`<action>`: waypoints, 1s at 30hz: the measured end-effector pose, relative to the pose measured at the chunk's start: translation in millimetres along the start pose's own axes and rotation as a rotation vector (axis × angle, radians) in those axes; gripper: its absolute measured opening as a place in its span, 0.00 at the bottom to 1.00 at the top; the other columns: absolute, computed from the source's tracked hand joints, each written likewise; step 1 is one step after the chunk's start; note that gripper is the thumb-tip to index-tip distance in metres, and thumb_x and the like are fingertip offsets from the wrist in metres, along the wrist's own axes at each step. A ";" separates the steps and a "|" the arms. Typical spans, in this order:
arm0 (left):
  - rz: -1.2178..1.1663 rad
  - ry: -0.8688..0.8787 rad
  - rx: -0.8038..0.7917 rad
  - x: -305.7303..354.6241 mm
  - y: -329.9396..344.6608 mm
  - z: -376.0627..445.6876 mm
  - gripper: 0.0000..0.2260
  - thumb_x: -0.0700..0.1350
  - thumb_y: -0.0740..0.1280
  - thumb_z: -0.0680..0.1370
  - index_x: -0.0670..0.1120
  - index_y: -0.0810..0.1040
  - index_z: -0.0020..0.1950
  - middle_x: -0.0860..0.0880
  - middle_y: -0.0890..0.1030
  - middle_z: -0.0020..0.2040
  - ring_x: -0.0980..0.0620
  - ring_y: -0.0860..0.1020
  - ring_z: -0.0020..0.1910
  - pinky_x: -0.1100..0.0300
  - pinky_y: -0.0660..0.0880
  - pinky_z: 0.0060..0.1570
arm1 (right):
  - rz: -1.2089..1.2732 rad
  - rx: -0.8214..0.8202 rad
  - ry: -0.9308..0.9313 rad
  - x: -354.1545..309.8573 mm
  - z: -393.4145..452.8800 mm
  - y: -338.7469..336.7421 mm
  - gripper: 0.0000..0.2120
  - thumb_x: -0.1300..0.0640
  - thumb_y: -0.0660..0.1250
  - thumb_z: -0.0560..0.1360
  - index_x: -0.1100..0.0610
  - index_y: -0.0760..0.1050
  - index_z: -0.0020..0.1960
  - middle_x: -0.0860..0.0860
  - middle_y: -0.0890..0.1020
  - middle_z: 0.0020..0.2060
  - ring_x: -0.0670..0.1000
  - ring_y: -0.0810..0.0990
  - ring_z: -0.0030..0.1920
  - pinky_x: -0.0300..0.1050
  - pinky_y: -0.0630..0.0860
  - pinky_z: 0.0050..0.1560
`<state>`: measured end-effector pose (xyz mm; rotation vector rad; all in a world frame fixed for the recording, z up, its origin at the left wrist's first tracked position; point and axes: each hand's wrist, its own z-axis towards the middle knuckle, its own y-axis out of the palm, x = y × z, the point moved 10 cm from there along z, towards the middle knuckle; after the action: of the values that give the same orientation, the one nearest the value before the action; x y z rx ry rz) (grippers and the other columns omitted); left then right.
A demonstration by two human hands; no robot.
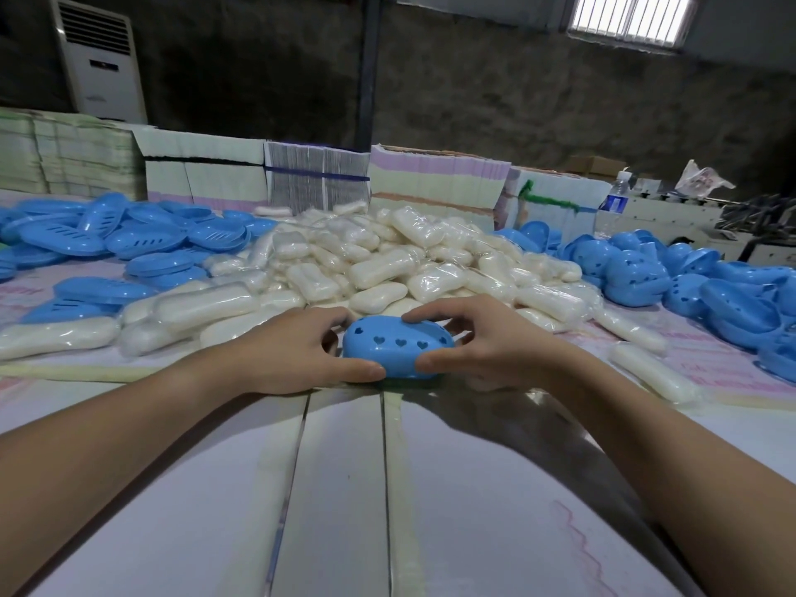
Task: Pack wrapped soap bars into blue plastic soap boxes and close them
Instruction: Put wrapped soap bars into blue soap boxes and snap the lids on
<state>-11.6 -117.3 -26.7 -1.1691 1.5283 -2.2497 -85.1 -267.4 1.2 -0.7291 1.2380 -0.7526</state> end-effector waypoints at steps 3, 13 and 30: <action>-0.024 -0.018 -0.017 -1.8 0.3 2.8 0.22 0.74 0.70 0.63 0.64 0.74 0.50 0.58 0.80 0.44 0.61 0.77 0.42 0.67 0.70 0.36 | 0.018 -0.021 -0.002 -0.3 0.9 0.5 0.20 0.45 0.75 0.69 0.36 0.76 0.60 0.36 0.78 0.53 0.41 0.78 0.48 0.33 0.74 0.46; -0.096 -0.041 -0.034 -13.9 2.9 8.9 0.21 0.65 0.77 0.66 0.61 0.76 0.53 0.66 0.78 0.32 0.64 0.76 0.36 0.64 0.69 0.36 | -0.007 0.002 0.018 0.8 4.0 3.4 0.23 0.37 0.72 0.62 0.36 0.75 0.56 0.36 0.78 0.53 0.42 0.78 0.44 0.38 0.74 0.43; -0.124 -0.049 -0.012 -13.2 1.0 11.5 0.22 0.59 0.81 0.64 0.56 0.79 0.54 0.53 0.78 0.38 0.54 0.76 0.39 0.55 0.73 0.40 | -0.041 0.064 -0.008 -1.4 1.4 -1.1 0.23 0.40 0.73 0.66 0.39 0.76 0.59 0.36 0.78 0.52 0.40 0.78 0.48 0.37 0.75 0.45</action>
<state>5.0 -118.7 -32.3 -1.3465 1.4927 -2.2731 -84.1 -266.8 3.2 -0.7065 1.1897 -0.8187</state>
